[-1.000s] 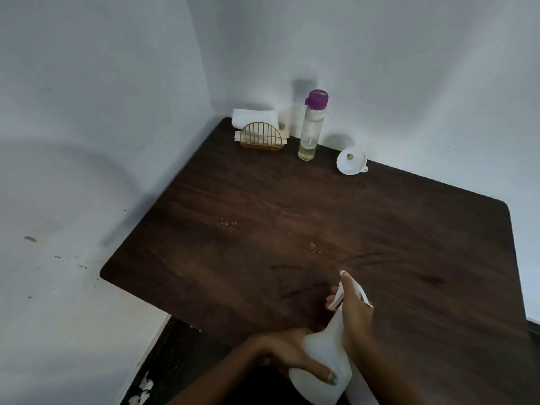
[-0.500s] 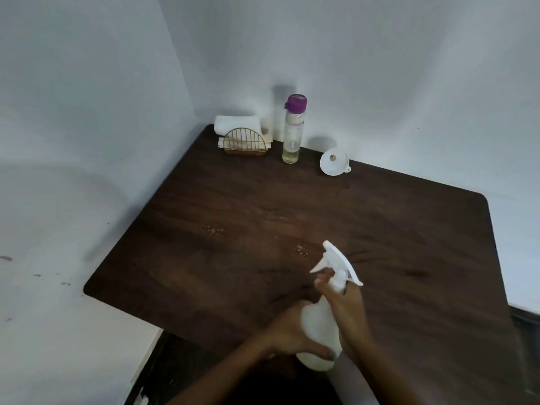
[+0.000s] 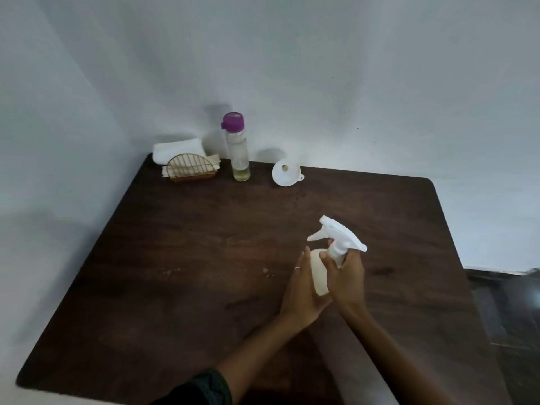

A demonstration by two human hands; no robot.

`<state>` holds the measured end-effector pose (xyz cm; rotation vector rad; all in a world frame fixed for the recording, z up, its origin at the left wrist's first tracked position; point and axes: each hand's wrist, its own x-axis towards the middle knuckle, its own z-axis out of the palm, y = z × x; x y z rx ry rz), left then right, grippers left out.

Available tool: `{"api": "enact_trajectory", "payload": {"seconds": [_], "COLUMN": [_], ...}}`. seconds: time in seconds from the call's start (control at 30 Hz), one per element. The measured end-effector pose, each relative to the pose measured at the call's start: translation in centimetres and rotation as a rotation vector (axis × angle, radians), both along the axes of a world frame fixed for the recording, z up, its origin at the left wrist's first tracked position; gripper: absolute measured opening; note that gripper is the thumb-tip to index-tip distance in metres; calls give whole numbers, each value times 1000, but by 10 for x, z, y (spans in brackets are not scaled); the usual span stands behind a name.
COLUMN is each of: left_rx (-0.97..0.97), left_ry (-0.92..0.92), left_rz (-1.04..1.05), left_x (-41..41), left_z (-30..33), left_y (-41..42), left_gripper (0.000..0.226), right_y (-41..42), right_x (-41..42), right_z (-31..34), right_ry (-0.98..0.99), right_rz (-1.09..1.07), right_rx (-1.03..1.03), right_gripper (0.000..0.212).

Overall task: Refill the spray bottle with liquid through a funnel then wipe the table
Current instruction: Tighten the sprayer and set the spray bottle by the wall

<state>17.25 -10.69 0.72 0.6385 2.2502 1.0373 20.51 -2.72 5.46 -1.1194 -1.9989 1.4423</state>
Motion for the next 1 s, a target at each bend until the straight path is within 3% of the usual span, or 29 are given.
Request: {"api": "enact_trajectory", "payload": {"seconds": [0.2, 0.5, 1.0], "left_rx": [5, -195, -261], "left_ry": [121, 219, 323], "left_rz": [-154, -309, -262], "left_x": [-38, -108, -151], "left_z": [10, 3, -13], "left_y": [58, 146, 193], "left_gripper": [105, 101, 105], "right_y": [73, 167, 220], "right_x": [-52, -139, -197], "right_z": [3, -3, -12], "right_ry": [-15, -28, -32], "right_rz": [46, 37, 141], "right_rx": [102, 76, 154], "right_gripper": [28, 28, 28]}}
